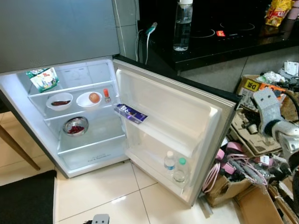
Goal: Restocking fridge
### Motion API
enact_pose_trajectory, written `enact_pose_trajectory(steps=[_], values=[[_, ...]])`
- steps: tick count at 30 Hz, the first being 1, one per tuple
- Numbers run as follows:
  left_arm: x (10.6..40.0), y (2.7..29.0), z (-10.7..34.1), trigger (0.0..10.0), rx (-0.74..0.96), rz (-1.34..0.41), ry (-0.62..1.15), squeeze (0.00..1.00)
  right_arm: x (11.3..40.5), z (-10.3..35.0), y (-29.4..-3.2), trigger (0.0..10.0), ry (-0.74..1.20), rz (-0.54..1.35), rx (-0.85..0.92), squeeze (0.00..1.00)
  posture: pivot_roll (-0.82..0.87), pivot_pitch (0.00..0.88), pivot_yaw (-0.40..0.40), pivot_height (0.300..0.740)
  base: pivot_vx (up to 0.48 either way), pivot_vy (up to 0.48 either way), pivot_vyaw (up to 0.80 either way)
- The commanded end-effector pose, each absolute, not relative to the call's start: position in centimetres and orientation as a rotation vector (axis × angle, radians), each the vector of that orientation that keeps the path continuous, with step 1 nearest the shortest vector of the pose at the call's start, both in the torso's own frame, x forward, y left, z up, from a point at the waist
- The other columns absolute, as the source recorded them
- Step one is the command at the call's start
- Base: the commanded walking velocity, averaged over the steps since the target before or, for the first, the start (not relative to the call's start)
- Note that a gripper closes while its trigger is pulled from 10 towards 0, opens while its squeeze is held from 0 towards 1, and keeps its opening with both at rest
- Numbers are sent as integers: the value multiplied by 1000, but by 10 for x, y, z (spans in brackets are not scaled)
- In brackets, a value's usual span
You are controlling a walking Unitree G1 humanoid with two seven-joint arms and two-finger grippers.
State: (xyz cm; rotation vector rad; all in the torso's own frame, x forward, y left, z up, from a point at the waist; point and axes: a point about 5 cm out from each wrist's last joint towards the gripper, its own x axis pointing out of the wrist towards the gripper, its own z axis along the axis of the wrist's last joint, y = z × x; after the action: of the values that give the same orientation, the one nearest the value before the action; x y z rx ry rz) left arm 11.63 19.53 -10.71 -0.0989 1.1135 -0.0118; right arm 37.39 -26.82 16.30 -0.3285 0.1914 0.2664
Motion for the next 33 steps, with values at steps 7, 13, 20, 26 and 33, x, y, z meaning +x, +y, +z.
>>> enact_pose_trajectory(steps=[7,13,20,26,33], values=[[109,195,-109,10000,-100,-10,1144,0,374,157,-215,10000,99,628,-265,0,-76,0,-22,740,0,0,0],[109,195,-110,10000,-102,-10,1145,0,365,145,-195,10000,119,850,-186,0,-76,0,-22,740,0,0,0],[109,194,-109,10000,-103,-12,1143,0,330,144,-148,10000,116,1449,-30,0,-88,0,-20,740,0,0,0],[109,194,-110,10000,-102,-9,1145,0,312,164,-108,10000,-60,1566,121,0,-90,0,-24,740,0,0,0],[105,189,-112,10000,-109,-10,1159,0,341,103,-147,10000,158,978,25,0,-96,0,-27,740,0,0,0]])
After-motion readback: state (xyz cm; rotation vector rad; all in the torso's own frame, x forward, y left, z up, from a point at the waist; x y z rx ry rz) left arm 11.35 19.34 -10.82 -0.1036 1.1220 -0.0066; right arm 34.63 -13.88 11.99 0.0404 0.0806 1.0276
